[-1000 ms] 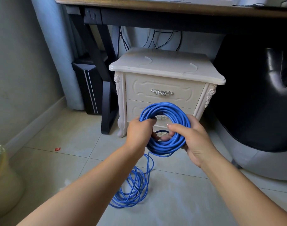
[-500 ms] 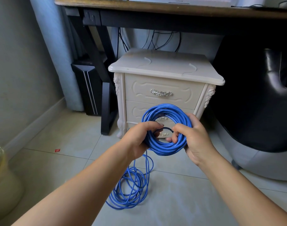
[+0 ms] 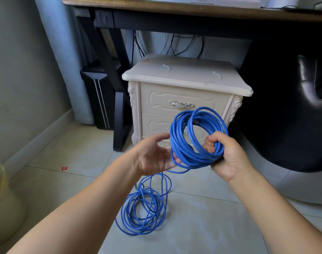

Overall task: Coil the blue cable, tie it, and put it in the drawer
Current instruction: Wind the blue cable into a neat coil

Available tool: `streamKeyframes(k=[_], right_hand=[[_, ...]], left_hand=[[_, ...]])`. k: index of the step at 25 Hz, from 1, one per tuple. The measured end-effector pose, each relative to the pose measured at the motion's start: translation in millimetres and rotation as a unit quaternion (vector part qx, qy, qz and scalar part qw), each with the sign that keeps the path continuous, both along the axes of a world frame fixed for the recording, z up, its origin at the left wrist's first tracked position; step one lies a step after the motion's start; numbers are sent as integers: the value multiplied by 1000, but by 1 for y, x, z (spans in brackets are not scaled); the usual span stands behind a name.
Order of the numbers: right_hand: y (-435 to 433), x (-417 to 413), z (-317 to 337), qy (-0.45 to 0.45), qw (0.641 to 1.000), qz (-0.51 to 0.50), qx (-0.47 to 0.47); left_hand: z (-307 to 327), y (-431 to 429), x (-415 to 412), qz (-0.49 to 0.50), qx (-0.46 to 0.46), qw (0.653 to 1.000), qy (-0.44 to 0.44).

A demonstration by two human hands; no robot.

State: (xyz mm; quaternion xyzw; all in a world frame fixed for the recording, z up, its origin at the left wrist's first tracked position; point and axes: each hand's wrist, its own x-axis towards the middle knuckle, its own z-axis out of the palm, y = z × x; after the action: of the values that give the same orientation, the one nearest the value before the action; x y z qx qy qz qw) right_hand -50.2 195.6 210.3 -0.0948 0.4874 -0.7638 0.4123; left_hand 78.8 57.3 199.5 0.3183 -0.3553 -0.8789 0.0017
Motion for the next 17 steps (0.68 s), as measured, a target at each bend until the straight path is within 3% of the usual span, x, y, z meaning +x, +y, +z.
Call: streamKeyframes(k=[2, 5, 8, 13, 17], right_hand=[[0, -2, -2, 3, 1000, 1, 12], [-1, -2, -6, 1, 1000, 10, 25], [-3, 3, -9, 53, 997, 16, 48], [-5, 10, -7, 210, 971, 33, 107], [2, 13, -5, 246, 960, 83, 102]], left_hand=[[1, 4, 0, -22, -30, 999, -7], [6, 10, -2, 48, -44, 997, 29], [10, 10, 1, 46, -45, 995, 75], [10, 15, 6, 11, -295, 955, 35], [6, 14, 3, 74, -347, 934, 35]])
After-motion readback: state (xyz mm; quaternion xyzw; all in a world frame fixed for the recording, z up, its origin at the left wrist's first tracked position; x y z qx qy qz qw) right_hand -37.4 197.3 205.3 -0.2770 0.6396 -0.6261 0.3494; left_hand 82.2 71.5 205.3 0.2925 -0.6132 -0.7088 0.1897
